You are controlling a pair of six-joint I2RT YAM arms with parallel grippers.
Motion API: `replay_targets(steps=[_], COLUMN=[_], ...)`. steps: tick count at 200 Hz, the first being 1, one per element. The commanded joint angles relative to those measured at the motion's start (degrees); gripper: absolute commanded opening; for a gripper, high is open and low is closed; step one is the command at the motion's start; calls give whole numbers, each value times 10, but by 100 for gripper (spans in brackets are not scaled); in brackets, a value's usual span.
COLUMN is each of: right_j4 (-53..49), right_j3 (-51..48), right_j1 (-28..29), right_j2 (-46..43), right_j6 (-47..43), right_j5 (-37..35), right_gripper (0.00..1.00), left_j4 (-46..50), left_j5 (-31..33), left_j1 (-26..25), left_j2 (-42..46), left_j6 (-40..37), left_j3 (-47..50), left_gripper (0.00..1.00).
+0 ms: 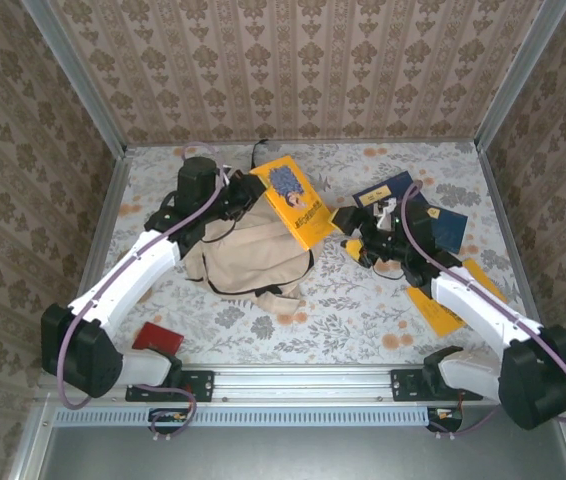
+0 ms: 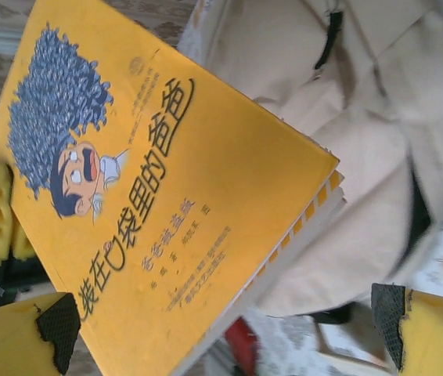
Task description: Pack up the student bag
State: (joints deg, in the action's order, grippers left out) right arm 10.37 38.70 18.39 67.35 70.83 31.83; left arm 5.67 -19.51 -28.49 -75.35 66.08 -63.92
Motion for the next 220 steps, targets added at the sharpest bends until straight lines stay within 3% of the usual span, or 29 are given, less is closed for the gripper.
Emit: replay_targets(steps=[1,61,138,181,220], right_j4=[174,313,207,297,385], right_j3=[-6,-2,-12,5,39], right_j1=[4,19,24,26,42], right_j2=[33,113,99,151,193], right_j6=[134,272,235,294,370], right_j5=[42,56,62,70,14], right_gripper=[100,99,100,98,91], left_j4=[-99,-144,-136,-148,-131], left_j5=[7,30,64,69,85], left_j1=[9,10,10,6,3], left_j2=[20,18,41,50,63], left_j6=[87,144,127,146,150], left_j3=[16,22,33,51,64], left_gripper=[0,0,0,0,0])
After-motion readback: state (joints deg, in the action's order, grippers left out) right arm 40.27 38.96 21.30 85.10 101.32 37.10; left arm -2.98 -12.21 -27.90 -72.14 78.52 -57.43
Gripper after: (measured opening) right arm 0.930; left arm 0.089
